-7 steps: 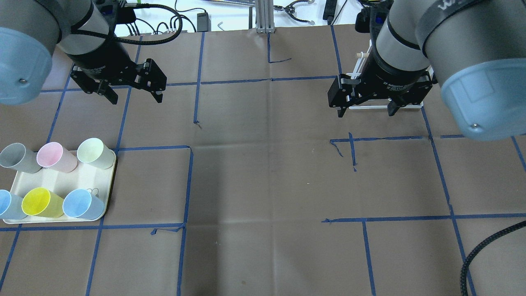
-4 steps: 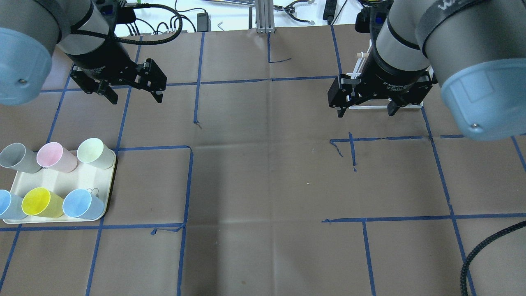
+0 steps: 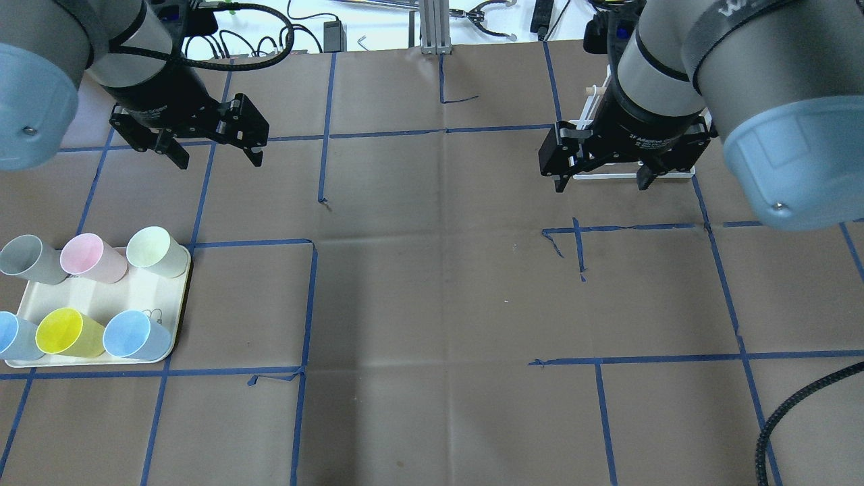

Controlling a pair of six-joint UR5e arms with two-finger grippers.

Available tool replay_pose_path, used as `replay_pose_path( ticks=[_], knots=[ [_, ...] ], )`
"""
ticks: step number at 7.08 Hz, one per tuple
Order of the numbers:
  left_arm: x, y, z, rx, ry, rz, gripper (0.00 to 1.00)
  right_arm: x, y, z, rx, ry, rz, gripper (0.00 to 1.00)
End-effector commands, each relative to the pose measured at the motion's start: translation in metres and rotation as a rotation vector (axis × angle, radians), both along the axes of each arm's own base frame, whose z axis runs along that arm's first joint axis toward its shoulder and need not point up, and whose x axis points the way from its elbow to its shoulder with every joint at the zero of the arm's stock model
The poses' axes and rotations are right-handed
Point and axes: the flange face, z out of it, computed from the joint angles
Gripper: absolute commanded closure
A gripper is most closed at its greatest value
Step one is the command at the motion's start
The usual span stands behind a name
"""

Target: Transfer IKEA cup to right arm and place on rack

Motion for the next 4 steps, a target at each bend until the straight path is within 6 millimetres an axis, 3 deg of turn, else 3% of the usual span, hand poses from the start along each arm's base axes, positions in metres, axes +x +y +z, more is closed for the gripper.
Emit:
replay_pose_path(
  ticks=[1, 3, 4],
  knots=[
    [0.063, -0.006, 0.001, 0.000, -0.003, 0.012, 0.00, 0.000, 0.000, 0.000, -0.003, -0.005, 0.000, 0.00],
    [0.137, -0.008, 0.001, -0.003, -0.006, 0.057, 0.00, 0.001, -0.001, 0.000, -0.009, -0.006, 0.000, 0.00],
    [0.159, -0.007, 0.000, 0.001, -0.008, 0.032, 0.00, 0.001, -0.001, 0.000, -0.008, -0.007, 0.001, 0.00]
  ],
)
